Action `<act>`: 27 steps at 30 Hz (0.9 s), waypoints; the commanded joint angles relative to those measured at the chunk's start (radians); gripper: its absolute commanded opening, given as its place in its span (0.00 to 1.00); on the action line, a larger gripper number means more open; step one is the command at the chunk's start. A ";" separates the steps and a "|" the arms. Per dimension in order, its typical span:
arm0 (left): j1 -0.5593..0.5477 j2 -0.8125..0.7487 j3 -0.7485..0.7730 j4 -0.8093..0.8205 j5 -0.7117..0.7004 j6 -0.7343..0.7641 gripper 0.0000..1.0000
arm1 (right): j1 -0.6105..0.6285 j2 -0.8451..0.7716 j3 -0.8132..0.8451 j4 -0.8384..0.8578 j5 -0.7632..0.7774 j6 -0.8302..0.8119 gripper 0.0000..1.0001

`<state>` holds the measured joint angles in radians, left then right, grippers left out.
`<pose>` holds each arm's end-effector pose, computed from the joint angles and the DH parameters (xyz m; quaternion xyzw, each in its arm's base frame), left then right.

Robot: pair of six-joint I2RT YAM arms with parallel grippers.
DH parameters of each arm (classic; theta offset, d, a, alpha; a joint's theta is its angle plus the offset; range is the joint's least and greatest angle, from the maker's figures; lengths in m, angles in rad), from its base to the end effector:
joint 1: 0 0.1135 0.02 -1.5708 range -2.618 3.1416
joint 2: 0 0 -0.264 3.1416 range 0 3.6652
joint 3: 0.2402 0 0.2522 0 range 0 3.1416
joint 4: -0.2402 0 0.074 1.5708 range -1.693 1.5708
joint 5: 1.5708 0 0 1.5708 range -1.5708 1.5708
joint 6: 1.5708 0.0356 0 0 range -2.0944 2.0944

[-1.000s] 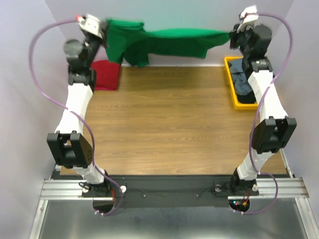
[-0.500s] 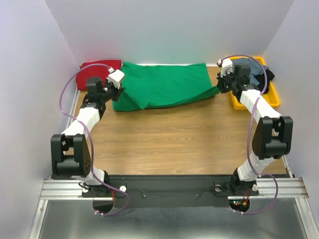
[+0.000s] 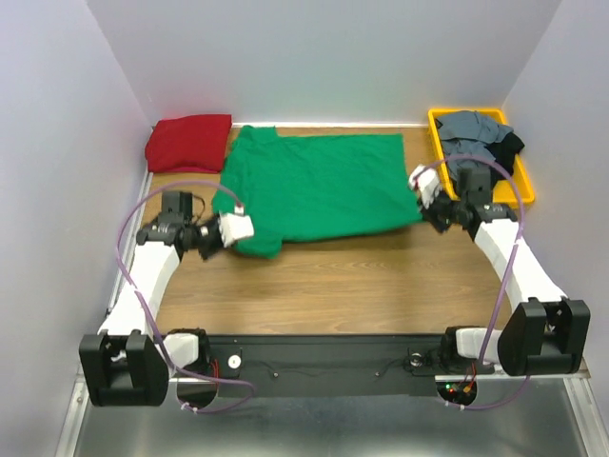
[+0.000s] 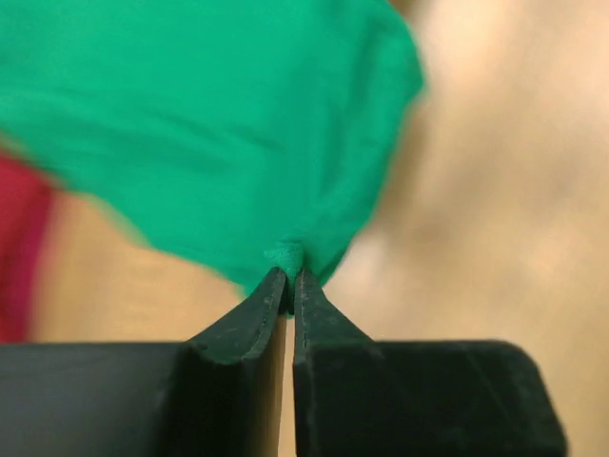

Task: Fold and stack the t-shirts
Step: Flatten the tshirt out

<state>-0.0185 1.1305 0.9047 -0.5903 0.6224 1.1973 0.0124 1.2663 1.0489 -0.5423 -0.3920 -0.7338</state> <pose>0.2297 -0.0250 0.2810 0.5981 0.6620 -0.0417 0.4498 0.2703 0.0170 0.2975 -0.4001 0.8113 0.0309 0.4252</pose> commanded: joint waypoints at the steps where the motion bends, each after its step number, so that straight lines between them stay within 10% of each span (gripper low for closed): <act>1: -0.015 -0.112 -0.122 -0.275 0.016 0.324 0.49 | -0.008 -0.079 -0.159 -0.198 0.030 -0.246 0.09; 5: -0.021 -0.231 -0.161 -0.376 0.016 0.409 0.78 | -0.008 -0.162 -0.219 -0.229 0.074 -0.326 0.80; 6: -0.021 -0.250 -0.161 -0.372 0.002 0.394 0.79 | -0.008 -0.182 -0.210 -0.231 0.077 -0.322 0.84; 19: -0.064 0.237 0.090 0.260 -0.111 -0.286 0.47 | -0.008 0.411 0.224 -0.229 0.012 0.160 0.55; 27: -0.129 0.552 0.269 0.339 -0.314 -0.340 0.44 | 0.023 0.602 0.326 -0.205 0.086 0.229 0.52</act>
<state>-0.1226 1.6207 1.1236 -0.3195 0.4232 0.9195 0.0193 1.8286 1.3186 -0.7704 -0.3527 -0.5621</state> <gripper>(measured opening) 0.457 0.522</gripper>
